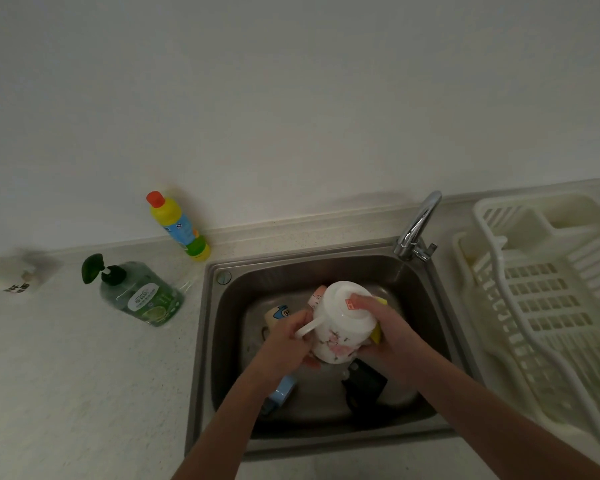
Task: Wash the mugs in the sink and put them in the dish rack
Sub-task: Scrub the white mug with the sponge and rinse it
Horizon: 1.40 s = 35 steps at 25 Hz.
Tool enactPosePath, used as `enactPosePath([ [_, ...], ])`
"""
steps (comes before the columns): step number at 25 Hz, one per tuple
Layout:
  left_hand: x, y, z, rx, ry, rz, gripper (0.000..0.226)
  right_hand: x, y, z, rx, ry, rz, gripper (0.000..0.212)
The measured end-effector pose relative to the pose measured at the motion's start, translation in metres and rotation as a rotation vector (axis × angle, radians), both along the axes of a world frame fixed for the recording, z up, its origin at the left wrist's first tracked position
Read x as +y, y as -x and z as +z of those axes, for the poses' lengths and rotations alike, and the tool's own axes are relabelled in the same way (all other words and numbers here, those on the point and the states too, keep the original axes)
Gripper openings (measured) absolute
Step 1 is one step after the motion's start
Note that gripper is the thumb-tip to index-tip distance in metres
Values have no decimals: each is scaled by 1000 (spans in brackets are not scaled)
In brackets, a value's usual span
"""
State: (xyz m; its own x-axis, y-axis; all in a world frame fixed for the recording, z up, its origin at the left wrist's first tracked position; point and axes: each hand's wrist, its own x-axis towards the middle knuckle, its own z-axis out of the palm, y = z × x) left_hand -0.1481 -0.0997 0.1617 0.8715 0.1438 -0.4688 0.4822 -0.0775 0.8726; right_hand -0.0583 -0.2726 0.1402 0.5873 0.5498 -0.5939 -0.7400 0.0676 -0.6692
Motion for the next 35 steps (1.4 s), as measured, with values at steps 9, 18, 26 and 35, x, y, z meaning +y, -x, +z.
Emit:
enactPosePath([
  [9,3,3,-25,-151,171,179,16,8,5,23,-241,125,-36,31],
  [18,3,7,-22,-320,159,113,47,1,11,36,-573,196,-28,35],
  [26,-1,20,-14,-287,198,79,59,-10,21,36,-893,284,64,46],
  [35,7,32,-23,-140,361,77,32,4,25,30,-939,376,157,44],
])
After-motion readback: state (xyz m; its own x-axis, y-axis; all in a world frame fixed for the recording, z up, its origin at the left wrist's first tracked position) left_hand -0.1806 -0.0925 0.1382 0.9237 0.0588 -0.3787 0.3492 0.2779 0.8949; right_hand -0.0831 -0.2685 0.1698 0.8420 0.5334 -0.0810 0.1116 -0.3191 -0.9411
